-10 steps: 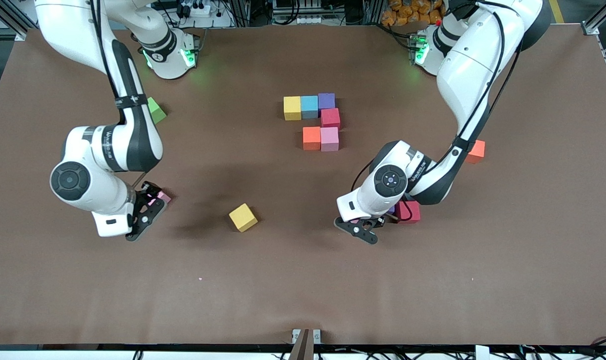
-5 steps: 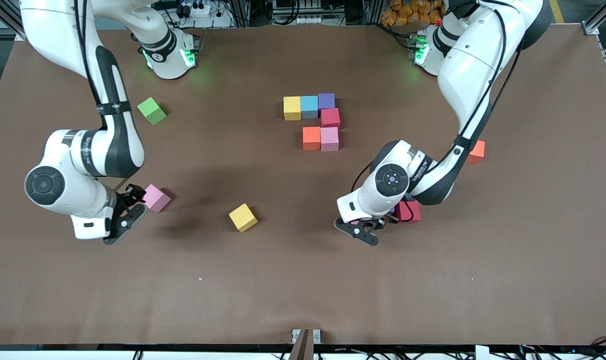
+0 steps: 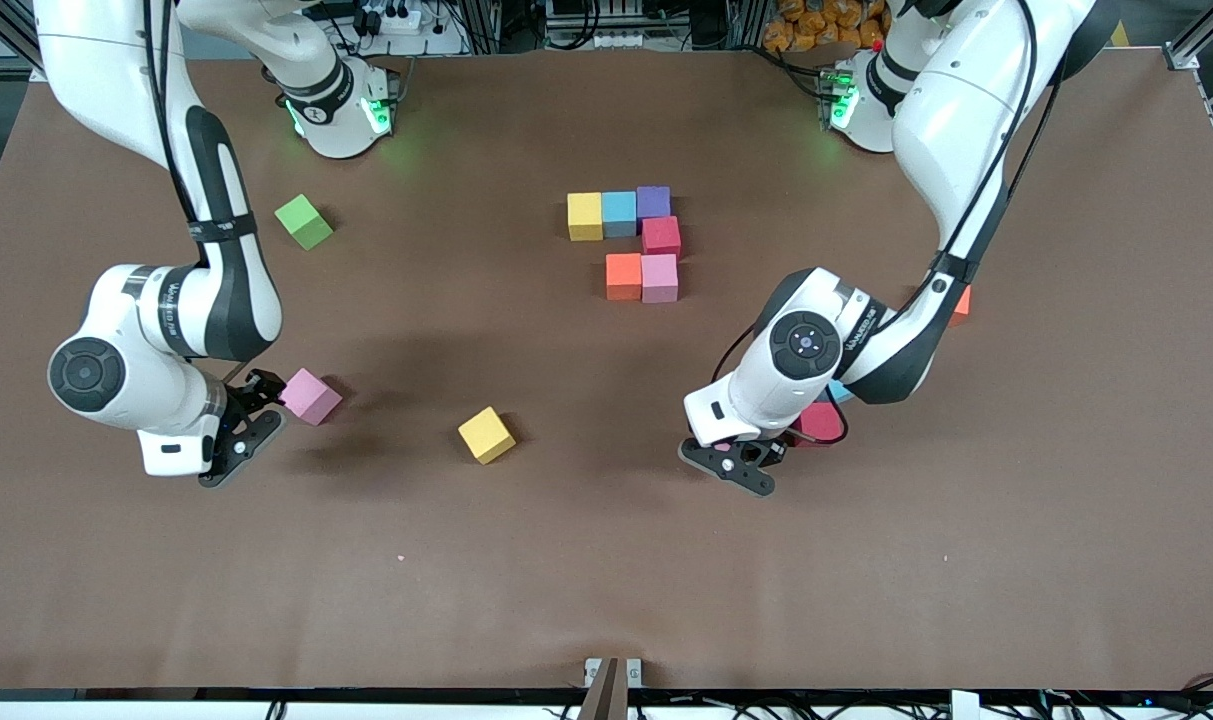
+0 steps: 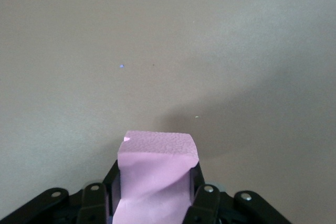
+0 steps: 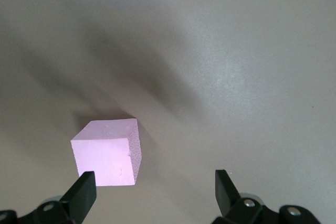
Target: Form number 2 with 11 blocks
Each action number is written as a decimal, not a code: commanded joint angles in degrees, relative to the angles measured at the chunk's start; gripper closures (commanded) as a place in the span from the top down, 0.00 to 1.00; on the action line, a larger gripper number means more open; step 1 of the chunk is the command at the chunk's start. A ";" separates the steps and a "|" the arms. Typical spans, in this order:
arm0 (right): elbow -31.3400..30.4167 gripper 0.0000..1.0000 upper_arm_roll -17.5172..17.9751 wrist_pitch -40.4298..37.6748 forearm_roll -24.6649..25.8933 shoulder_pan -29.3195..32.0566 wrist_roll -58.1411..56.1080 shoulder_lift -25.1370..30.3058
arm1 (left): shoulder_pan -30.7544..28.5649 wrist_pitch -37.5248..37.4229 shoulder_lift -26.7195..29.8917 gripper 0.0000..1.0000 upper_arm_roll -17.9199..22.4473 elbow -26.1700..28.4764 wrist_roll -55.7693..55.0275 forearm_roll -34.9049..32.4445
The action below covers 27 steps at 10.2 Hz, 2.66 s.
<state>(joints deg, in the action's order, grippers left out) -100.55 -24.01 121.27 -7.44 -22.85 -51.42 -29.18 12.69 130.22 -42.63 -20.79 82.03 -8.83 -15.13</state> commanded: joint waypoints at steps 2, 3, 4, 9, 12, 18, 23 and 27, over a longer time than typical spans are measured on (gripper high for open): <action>-1.22 1.00 0.63 0.63 -0.12 0.79 -0.17 0.88 | -0.03 -2.16 2.11 0.36 0.22 0.85 -1.19 -0.77; -1.31 1.00 0.63 0.81 -0.12 0.88 -0.17 0.79 | -0.12 -2.16 2.12 0.36 0.22 0.94 -1.19 -0.77; -1.92 1.00 0.63 1.25 -0.12 1.22 -0.17 0.88 | -0.12 -2.16 2.12 0.36 0.22 0.94 -1.19 -0.69; -10.33 1.00 0.63 1.51 -0.12 0.53 -0.78 8.23 | -0.03 -2.16 2.03 0.36 0.22 0.85 -1.19 -0.86; -12.48 1.00 0.54 2.48 -0.03 -0.36 -0.61 10.37 | 0.06 -2.16 2.11 0.36 0.22 0.76 -1.19 -0.60; -12.21 1.00 0.63 6.17 0.05 3.15 -2.27 8.96 | 0.06 -2.25 2.73 0.35 -0.13 0.76 -1.19 -0.51; -12.12 1.00 0.63 7.22 -0.03 3.69 -3.51 8.26 | -0.03 -2.25 2.99 0.35 -0.13 0.76 -1.10 -0.51; -12.12 1.00 0.72 7.84 -0.12 4.30 -5.09 7.56 | -0.03 -2.25 3.08 0.35 -0.22 0.76 -1.10 -0.51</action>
<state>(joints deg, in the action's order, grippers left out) -112.25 -23.83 128.38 -7.48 -19.48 -55.25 -21.77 12.70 128.83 -40.81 -20.90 82.06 -8.84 -15.13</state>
